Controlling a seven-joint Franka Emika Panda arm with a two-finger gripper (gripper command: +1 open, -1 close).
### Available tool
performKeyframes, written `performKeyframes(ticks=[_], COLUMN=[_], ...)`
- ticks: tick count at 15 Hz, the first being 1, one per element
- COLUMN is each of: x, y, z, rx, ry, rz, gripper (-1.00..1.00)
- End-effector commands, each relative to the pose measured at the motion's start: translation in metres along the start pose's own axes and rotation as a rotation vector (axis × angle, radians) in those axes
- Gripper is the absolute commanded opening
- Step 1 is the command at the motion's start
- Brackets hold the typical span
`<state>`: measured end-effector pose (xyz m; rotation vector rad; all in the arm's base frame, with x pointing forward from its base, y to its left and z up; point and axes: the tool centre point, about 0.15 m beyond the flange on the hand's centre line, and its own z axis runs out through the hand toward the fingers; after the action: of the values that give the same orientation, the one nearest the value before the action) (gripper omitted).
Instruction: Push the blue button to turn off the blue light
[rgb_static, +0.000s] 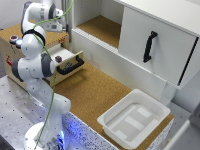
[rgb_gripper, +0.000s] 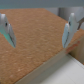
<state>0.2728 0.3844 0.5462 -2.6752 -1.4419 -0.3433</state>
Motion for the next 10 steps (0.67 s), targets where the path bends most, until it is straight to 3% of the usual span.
performKeyframes(ticks=[1,6,10], x=[0.045,0.082,0.080], y=[-0.062,-0.125,-0.157], z=[0.002,0.011,0.012], rx=[0.002,0.013,-0.014], ry=[-0.080,-0.111,-0.181], rz=[-0.252,-0.408,-0.437], gripper=[1.00,1.00,1.00])
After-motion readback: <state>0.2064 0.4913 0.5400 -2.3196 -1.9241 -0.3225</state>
